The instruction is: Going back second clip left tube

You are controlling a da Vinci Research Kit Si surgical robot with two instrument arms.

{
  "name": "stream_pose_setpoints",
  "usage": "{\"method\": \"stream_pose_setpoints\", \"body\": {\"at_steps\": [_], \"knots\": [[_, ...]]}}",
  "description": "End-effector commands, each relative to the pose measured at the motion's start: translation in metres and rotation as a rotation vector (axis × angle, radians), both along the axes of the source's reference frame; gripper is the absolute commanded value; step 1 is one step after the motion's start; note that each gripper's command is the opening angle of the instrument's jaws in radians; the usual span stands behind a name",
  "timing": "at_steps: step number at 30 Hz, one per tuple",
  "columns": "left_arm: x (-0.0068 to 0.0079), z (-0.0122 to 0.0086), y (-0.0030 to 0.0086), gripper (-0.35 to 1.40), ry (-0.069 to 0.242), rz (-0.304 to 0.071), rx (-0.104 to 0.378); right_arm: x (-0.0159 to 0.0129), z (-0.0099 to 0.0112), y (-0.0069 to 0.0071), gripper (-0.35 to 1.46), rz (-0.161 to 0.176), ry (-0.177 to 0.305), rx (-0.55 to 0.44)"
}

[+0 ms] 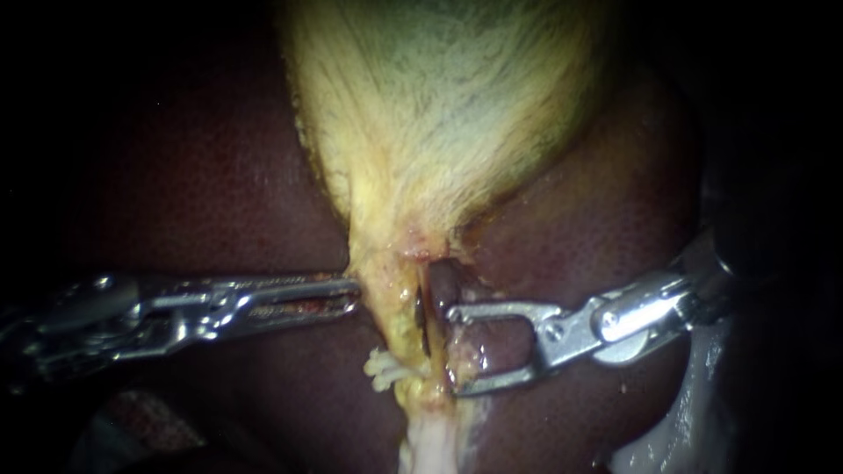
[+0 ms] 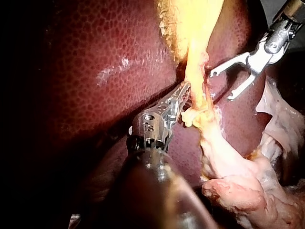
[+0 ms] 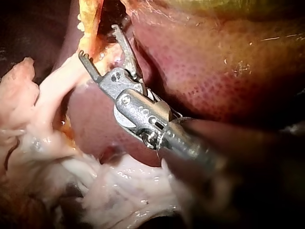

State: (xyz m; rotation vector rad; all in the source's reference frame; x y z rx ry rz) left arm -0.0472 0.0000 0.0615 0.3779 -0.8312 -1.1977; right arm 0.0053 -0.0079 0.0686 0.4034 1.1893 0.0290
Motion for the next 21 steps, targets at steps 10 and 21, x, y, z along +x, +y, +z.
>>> {"method": "stream_pose_setpoints", "body": {"at_steps": [10, 21], "knots": [[-0.0003, 0.0005, 0.0001, -0.28, 0.001, -0.001, -0.001, -0.0029, -0.0021, 0.0024, 0.60, 0.022, -0.009, -0.041], [-0.0017, 0.0029, 0.0003, -0.28, -0.008, 0.010, 0.001, -0.0030, -0.0024, 0.0022, 0.60, 0.023, -0.010, -0.040]]}}
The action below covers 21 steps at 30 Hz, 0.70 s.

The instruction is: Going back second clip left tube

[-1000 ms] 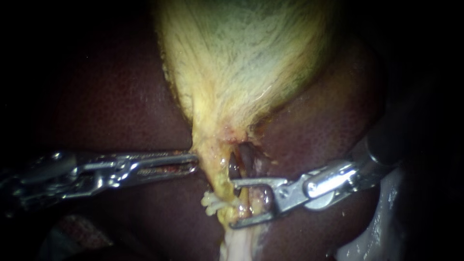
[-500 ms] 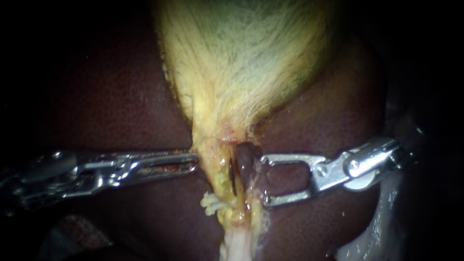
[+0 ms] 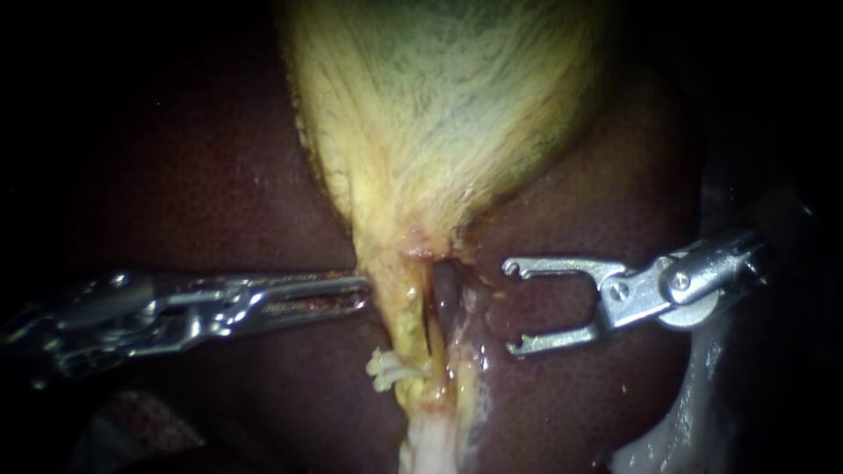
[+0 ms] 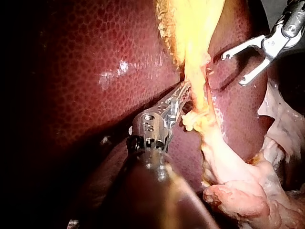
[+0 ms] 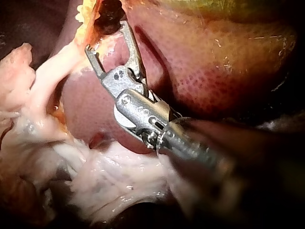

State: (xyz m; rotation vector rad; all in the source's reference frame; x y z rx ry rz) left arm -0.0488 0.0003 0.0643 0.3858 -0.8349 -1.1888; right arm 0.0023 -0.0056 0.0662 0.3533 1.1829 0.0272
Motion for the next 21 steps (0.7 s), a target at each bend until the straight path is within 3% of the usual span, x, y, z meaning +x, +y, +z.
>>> {"method": "stream_pose_setpoints", "body": {"at_steps": [1, 21], "knots": [[0.0000, 0.0002, -0.0001, -0.28, -0.002, 0.003, 0.001, 0.0000, -0.0001, -0.0001, 0.60, -0.001, 0.000, 0.000], [-0.0010, 0.0007, -0.0004, -0.28, -0.005, 0.010, 0.005, 0.0000, -0.0001, -0.0001, 0.60, -0.001, 0.000, 0.000]]}}
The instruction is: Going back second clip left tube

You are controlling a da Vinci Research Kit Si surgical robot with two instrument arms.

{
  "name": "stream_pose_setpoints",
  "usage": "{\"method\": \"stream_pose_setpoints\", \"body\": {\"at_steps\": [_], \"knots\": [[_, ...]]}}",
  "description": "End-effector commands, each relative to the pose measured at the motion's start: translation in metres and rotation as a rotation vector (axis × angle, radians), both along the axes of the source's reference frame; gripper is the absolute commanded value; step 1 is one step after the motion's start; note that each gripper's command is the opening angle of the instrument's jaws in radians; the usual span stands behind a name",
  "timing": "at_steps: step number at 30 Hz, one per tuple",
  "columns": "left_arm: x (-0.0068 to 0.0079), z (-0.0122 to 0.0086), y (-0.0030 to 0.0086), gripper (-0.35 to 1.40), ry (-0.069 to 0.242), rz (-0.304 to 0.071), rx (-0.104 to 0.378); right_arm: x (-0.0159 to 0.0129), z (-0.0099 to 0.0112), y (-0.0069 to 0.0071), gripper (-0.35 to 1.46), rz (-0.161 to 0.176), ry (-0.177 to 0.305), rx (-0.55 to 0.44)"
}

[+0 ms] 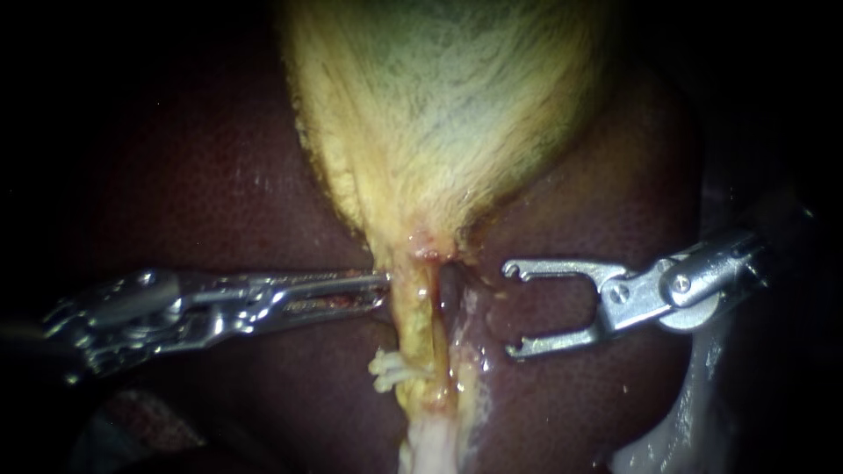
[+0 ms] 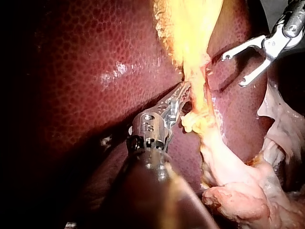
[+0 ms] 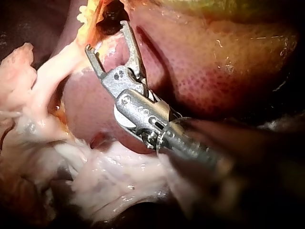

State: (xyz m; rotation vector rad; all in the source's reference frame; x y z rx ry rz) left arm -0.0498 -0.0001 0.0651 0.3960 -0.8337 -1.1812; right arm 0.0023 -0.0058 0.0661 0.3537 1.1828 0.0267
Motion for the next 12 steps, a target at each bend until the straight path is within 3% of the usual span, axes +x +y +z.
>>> {"method": "stream_pose_setpoints", "body": {"at_steps": [1, 12], "knots": [[0.0000, 0.0000, 0.0000, -0.28, -0.001, 0.000, 0.000, 0.0000, 0.0000, 0.0000, 0.60, 0.000, 0.000, 0.000], [-0.0003, 0.0002, 0.0000, -0.28, -0.002, 0.001, 0.001, -0.0002, 0.0000, 0.0000, 0.60, 0.000, 0.000, 0.000]]}}
